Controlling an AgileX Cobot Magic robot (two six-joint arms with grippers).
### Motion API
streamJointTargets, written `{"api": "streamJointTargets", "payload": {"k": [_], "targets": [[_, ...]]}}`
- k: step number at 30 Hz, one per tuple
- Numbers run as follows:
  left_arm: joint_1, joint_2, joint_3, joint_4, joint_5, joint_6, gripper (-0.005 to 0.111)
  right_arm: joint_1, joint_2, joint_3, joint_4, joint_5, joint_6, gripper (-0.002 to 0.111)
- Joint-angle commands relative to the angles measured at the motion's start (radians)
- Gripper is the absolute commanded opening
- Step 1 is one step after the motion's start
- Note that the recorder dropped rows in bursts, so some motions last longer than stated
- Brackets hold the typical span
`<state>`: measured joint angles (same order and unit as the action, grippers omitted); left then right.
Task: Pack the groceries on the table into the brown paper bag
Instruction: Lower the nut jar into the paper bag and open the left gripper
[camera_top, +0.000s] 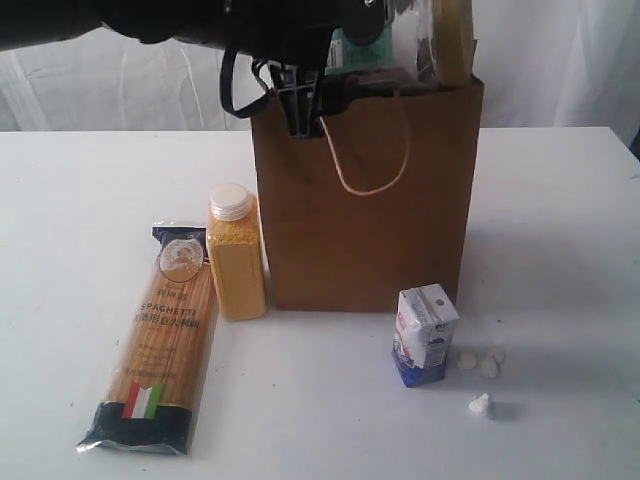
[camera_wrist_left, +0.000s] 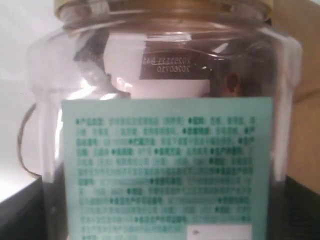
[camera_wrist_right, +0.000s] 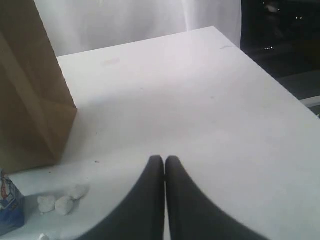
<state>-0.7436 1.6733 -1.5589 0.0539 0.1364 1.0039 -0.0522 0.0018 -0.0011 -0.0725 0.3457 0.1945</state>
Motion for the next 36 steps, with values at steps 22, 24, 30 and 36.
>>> {"api": "streamJointTargets", "payload": {"k": [22,24,30,36], "targets": [[0.003,-0.008,-0.007,0.01,0.002,0.116,0.011,-0.006,-0.002,0.001,-0.004,-0.003,0.0,0.0],[0.003,-0.008,-0.007,0.009,0.019,0.116,0.021,-0.006,-0.002,0.001,-0.004,-0.003,0.0,0.0],[0.003,-0.008,-0.007,0.009,0.002,0.116,0.048,-0.006,-0.002,0.001,-0.004,-0.003,0.0,0.0],[0.003,-0.008,-0.007,0.008,-0.002,0.079,0.052,-0.006,-0.002,0.001,-0.004,-0.003,0.0,0.0]]}}
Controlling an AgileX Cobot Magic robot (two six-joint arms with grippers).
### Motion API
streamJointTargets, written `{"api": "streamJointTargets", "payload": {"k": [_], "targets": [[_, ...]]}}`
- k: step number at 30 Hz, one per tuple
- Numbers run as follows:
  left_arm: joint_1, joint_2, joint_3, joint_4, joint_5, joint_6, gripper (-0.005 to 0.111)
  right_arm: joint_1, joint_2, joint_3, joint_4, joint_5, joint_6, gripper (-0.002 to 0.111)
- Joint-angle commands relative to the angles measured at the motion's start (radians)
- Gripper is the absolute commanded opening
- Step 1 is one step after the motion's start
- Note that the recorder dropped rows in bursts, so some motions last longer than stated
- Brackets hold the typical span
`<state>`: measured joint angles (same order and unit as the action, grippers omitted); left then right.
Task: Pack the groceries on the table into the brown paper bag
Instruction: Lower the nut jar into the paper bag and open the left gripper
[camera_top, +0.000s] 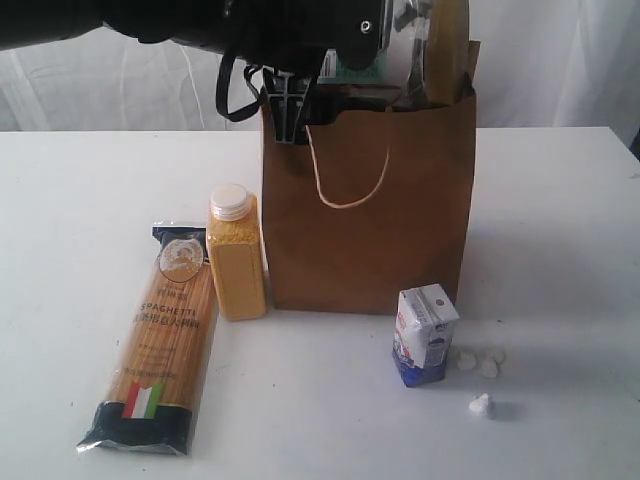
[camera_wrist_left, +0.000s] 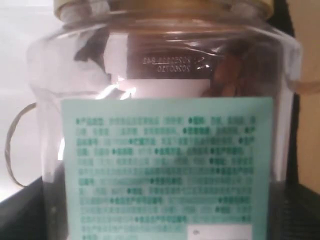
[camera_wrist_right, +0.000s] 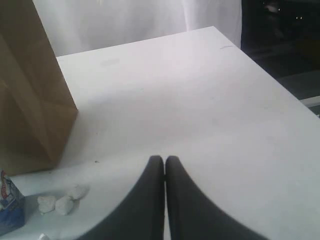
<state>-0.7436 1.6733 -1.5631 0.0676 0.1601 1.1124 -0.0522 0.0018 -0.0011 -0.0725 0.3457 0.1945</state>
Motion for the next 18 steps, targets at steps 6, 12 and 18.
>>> {"api": "streamJointTargets", "payload": {"k": [6,12,18], "targets": [[0.003,-0.008,-0.003,-0.006,-0.072,-0.062,0.052,-0.006,-0.002,0.001,-0.004,-0.003,0.0,0.0],[0.003,-0.008,-0.003,-0.006,-0.086,-0.062,0.052,-0.006,-0.002,0.001,-0.004,-0.003,0.0,0.0],[0.003,-0.008,-0.003,-0.006,-0.051,-0.097,0.062,-0.006,-0.002,0.001,-0.004,-0.003,0.0,0.0]]}}
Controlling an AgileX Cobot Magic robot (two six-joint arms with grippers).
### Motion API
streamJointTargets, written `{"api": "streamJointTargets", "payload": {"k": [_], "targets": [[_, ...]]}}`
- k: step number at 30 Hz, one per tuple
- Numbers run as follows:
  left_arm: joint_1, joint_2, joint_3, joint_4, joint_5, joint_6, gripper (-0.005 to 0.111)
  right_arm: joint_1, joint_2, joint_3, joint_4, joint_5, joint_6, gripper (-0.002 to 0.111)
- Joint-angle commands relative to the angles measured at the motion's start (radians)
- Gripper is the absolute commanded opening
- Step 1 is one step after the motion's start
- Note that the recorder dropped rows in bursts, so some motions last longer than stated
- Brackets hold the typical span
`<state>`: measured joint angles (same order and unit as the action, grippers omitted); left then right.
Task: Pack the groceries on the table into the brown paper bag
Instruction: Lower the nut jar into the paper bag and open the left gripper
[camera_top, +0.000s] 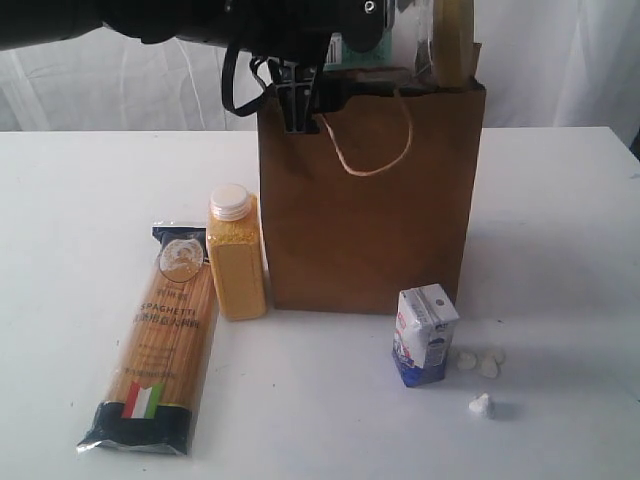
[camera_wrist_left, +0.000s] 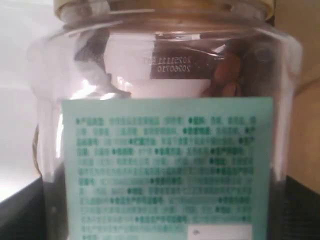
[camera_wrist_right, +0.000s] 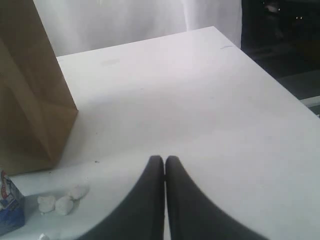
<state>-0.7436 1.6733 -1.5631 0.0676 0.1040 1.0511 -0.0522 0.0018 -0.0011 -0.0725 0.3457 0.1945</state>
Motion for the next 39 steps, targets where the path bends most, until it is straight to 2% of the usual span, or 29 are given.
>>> {"api": "streamJointTargets", "payload": {"k": [1,3,5,15,18,19,23,29,39], "targets": [[0.003,-0.008,-0.003,-0.006,0.015,-0.039,0.067,-0.006,-0.002,0.001,-0.002,-0.003,0.0,0.0],[0.003,-0.008,-0.003,-0.006,0.038,-0.039,0.083,-0.006,-0.002,0.001,-0.002,-0.003,0.0,0.0],[0.003,-0.008,-0.003,-0.006,0.039,-0.039,0.09,-0.006,-0.002,0.001,-0.002,-0.003,0.0,0.0],[0.003,-0.008,-0.003,-0.006,0.057,-0.258,0.09,-0.006,-0.002,0.001,-0.002,-0.003,0.0,0.0],[0.003,-0.008,-0.038,-0.002,0.251,-0.278,0.09,-0.006,-0.002,0.001,-0.002,-0.003,0.0,0.0],[0.003,-0.008,-0.07,0.003,0.306,-0.335,0.09,-0.006,-0.002,0.001,-0.002,-0.003,0.0,0.0],[0.003,-0.008,-0.192,0.174,0.324,-0.55,0.09,-0.006,-0.002,0.001,-0.002,-0.003,0.0,0.0],[0.003,-0.006,-0.241,0.2,0.428,-0.586,0.09,-0.006,-0.002,0.001,-0.002,-0.003,0.0,0.0],[0.003,0.055,-0.241,0.175,0.285,-0.577,0.09,-0.006,-0.002,0.001,-0.002,-0.003,0.0,0.0]]}}
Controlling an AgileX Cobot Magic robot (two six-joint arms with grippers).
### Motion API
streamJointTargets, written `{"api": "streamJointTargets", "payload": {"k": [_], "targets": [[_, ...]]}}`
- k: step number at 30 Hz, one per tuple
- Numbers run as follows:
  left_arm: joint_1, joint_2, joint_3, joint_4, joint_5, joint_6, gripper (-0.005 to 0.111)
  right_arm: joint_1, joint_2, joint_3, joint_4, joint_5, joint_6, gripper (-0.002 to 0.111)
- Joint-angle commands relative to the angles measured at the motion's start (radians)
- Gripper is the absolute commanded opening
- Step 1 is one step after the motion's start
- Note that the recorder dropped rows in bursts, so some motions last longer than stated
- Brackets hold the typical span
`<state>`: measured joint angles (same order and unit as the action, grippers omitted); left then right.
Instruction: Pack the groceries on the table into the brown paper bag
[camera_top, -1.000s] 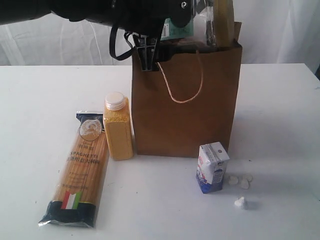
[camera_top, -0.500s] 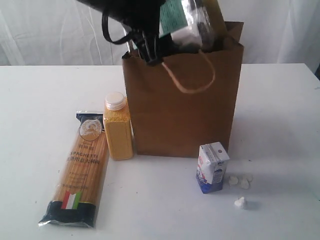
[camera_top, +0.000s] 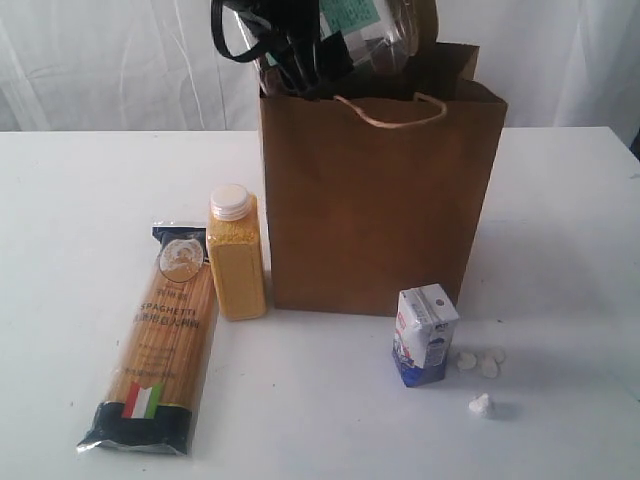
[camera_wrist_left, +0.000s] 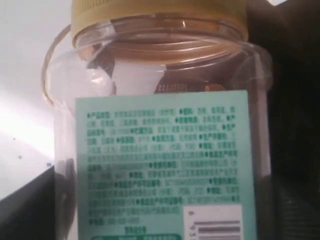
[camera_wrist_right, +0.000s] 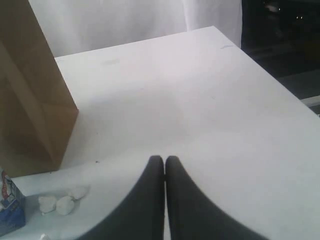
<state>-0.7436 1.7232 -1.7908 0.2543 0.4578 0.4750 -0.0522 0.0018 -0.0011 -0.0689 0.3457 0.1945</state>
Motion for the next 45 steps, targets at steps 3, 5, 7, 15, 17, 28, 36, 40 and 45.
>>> {"api": "streamJointTargets", "payload": {"k": [3,5,7,15,17,28,36,40,45], "targets": [[0.003,0.005,-0.013,-0.012,-0.049,-0.001,0.09,-0.006,-0.002,0.001,-0.006,-0.003,0.0,0.0],[0.003,0.005,-0.013,-0.012,-0.042,-0.001,0.09,-0.006,-0.002,0.001,-0.006,-0.003,0.0,0.0],[0.003,0.005,-0.013,-0.012,-0.046,-0.001,0.09,-0.006,-0.002,0.001,-0.006,-0.003,0.0,0.0],[0.003,0.005,-0.013,-0.019,-0.047,-0.047,0.09,-0.006,-0.002,0.001,-0.006,-0.003,0.0,0.0],[0.003,0.009,-0.013,-0.019,-0.039,-0.105,0.09,-0.006,-0.002,0.001,-0.006,-0.003,0.0,0.0],[0.003,0.012,-0.013,-0.012,0.084,-0.091,0.09,-0.006,-0.002,0.001,-0.006,-0.003,0.0,0.0],[0.003,0.012,-0.013,-0.045,0.104,-0.032,0.09,-0.006,-0.002,0.001,-0.006,-0.003,0.0,0.0],[0.003,0.012,-0.013,-0.063,0.118,-0.02,0.09,-0.006,-0.002,0.001,-0.006,-0.003,0.0,0.0],[0.003,0.012,-0.013,-0.17,0.12,0.004,0.1,-0.006,-0.002,0.001,-0.006,-0.003,0.0,0.0]]}}
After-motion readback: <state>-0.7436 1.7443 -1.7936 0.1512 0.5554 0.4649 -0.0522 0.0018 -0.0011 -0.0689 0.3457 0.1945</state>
